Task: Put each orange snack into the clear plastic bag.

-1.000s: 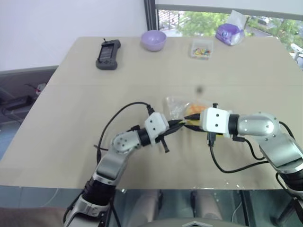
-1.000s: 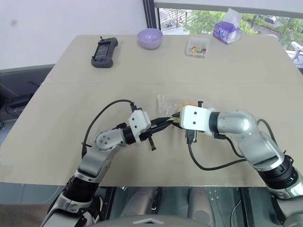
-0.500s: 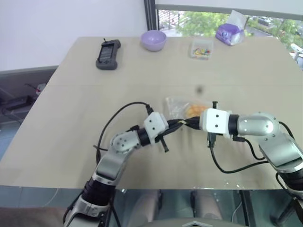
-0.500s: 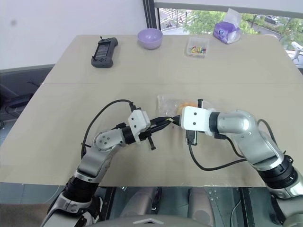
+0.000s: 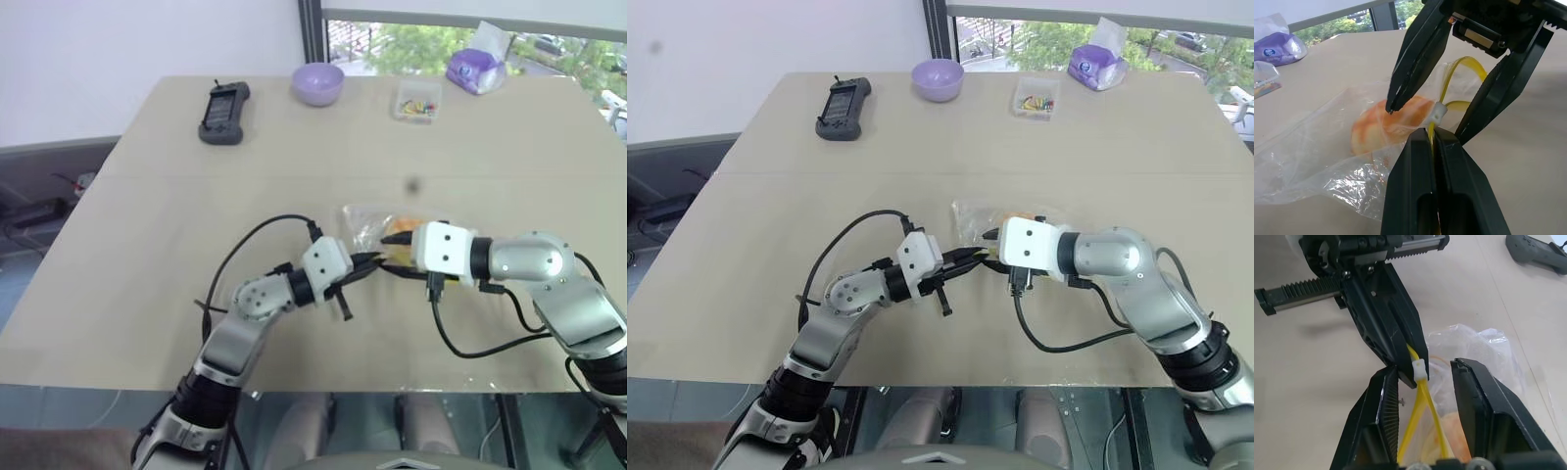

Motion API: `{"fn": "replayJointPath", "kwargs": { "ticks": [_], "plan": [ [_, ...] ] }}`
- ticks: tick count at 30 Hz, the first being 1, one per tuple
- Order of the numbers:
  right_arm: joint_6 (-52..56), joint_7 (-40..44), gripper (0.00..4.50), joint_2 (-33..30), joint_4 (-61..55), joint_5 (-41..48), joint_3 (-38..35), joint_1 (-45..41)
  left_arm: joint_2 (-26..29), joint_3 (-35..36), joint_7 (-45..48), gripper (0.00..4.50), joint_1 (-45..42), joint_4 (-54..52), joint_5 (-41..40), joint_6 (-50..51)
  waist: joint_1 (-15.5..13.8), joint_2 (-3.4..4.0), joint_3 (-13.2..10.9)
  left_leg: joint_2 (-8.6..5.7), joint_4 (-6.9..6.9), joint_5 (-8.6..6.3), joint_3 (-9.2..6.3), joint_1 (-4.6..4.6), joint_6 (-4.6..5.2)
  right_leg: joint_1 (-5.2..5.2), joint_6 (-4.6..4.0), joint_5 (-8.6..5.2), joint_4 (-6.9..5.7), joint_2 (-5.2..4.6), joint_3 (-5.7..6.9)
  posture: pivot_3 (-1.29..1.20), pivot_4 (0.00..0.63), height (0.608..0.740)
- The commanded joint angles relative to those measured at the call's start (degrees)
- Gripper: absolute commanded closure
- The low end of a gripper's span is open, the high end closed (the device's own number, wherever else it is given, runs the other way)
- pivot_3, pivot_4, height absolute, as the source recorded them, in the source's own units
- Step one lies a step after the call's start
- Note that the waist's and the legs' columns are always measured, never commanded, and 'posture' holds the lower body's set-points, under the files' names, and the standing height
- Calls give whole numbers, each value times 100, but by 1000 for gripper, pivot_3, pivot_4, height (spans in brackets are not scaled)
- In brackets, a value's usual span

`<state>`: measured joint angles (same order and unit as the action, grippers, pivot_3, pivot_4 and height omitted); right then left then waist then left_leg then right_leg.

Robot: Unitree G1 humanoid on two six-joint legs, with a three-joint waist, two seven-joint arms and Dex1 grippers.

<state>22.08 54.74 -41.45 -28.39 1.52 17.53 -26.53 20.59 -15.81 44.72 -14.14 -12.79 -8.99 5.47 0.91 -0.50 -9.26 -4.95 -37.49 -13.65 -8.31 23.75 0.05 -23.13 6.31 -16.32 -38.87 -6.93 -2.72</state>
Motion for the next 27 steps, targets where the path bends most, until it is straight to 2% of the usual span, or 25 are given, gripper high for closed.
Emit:
{"fn": "replayJointPath", "kwargs": {
  "ticks": [1,4,5,6,8,27],
  "plan": [
    [77,-38,2644,38,-294,130,-242,-182,-20,-21,13,4500,-1,-177,-32,-89,0,0,0,0,0,0,-1,0,0,0,0,0,0,0,0,0,150,740],
    [65,-45,2644,15,-284,123,-246,-207,-28,-33,12,4500,-8,-169,-29,-90,0,0,0,0,0,0,0,0,0,0,0,0,0,0,0,0,150,740],
    [62,-43,3142,9,-283,126,-246,-211,-27,-31,14,4500,-10,-165,-30,-91,0,0,0,0,0,0,0,0,0,0,0,0,0,0,0,0,150,740],
    [60,-40,3361,3,-285,131,-248,-212,-26,-29,15,4500,-11,-162,-31,-91,0,0,0,0,0,0,0,0,0,0,0,0,0,0,0,0,150,740],
    [38,-26,4388,-29,-289,139,-275,-196,-25,-31,17,4500,-12,-163,-23,-87,3,0,0,0,0,0,0,0,0,0,0,0,0,0,0,0,150,740],
    [-18,-117,4456,-282,-31,-70,-413,-187,94,60,32,4500,29,-138,2,-122,-4,0,0,0,0,0,0,0,0,0,0,0,1,0,0,0,150,740]
  ]
}}
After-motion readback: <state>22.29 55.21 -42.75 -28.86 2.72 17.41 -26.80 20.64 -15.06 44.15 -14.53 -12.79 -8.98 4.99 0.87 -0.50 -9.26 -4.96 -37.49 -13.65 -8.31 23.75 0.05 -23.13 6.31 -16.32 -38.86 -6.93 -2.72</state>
